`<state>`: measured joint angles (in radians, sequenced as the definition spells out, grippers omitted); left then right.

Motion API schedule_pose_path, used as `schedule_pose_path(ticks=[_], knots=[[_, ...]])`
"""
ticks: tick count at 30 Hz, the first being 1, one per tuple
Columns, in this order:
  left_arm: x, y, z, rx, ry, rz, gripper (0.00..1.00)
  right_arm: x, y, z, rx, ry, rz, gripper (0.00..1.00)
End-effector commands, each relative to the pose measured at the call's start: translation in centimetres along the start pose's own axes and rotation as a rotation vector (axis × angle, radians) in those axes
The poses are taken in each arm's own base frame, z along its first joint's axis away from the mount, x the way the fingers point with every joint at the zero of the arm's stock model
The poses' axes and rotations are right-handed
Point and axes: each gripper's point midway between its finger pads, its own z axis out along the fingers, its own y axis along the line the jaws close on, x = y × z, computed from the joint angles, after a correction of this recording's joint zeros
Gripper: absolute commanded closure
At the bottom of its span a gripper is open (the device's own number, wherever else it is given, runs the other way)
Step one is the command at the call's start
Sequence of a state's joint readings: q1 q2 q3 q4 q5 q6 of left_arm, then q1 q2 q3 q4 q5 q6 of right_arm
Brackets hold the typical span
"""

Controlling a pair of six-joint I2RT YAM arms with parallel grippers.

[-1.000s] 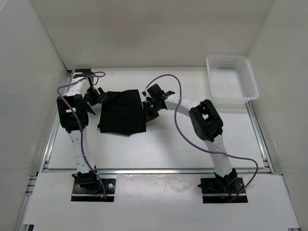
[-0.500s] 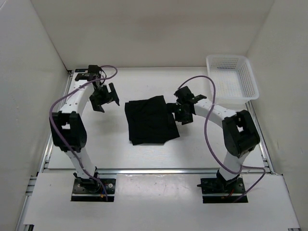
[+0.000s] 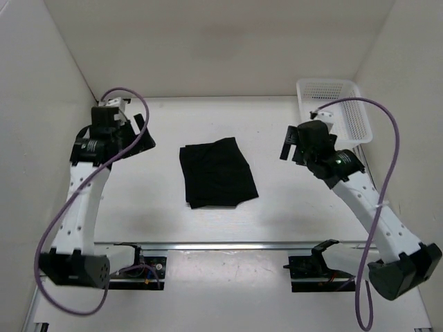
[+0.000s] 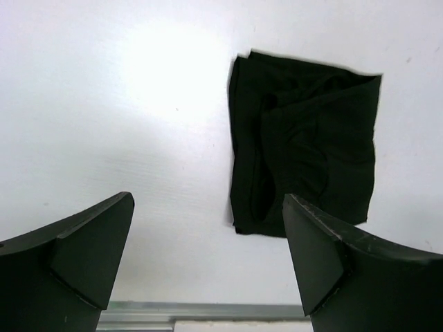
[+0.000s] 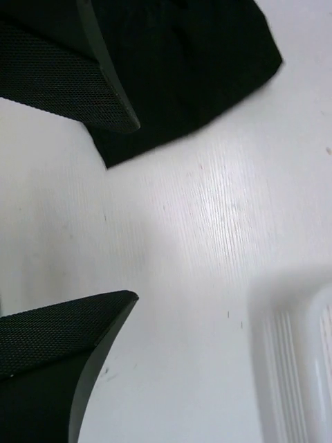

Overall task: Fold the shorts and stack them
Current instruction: Fold the shorts

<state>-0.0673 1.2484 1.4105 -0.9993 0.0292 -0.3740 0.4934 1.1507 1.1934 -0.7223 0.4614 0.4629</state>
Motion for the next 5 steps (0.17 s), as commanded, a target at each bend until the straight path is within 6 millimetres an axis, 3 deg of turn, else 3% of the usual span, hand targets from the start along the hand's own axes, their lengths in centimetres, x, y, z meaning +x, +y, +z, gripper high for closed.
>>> schedule_pose_path(ticks=[1,3,5], knots=[[-1.4,1.1,-2.6,-0.034,-0.158,0.007,0.0,0.1,-4.8,-2.0,0.201,-0.049,0.046,0.01],[-1.8,1.4,-4.1,-0.039,-0.215,0.004,0.0,0.2,-6.2,-3.1,0.234,-0.083,0.063,0.08],[-2.0,1.4,-4.9,-0.039,-0.242,0.002,0.0,0.4,-6.8,-3.6,0.242,-0.097,0.058,0.08]])
